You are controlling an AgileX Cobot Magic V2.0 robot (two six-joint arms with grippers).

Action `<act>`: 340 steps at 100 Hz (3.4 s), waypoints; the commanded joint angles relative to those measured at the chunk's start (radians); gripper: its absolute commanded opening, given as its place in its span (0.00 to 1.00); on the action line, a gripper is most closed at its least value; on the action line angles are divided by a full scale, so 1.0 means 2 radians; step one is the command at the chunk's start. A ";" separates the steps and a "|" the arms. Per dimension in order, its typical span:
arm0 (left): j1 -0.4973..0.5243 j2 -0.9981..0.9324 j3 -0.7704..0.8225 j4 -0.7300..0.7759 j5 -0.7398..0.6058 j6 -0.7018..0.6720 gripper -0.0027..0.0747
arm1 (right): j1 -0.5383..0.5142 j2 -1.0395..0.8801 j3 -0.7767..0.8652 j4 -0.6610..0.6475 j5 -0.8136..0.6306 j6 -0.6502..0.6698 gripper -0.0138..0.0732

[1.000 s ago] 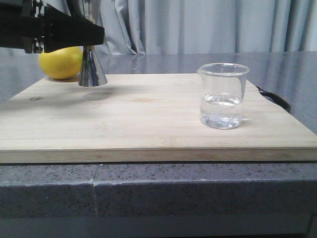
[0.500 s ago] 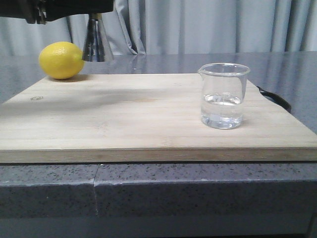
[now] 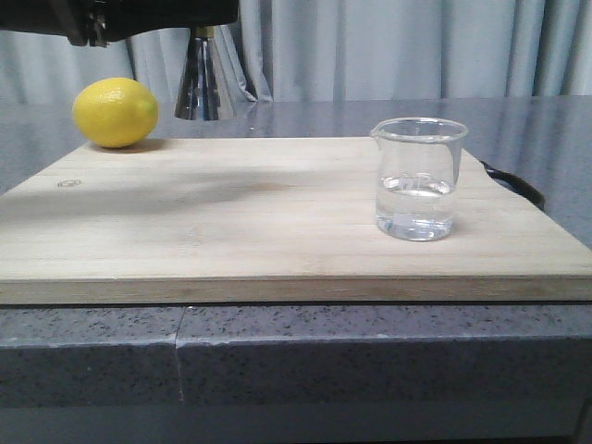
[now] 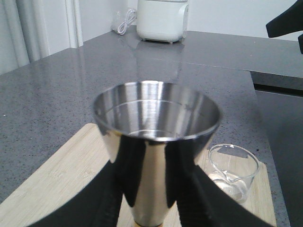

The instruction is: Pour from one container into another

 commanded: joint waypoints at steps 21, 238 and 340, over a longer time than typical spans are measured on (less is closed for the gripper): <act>-0.004 -0.022 -0.015 -0.049 0.044 -0.004 0.33 | 0.094 0.088 -0.073 -0.003 -0.002 -0.008 0.83; -0.004 -0.022 -0.015 -0.049 0.043 -0.004 0.33 | 0.275 0.273 0.237 0.013 -0.708 0.011 0.83; -0.004 -0.022 -0.015 -0.049 0.043 -0.004 0.33 | 0.275 0.451 0.244 0.008 -0.949 0.014 0.68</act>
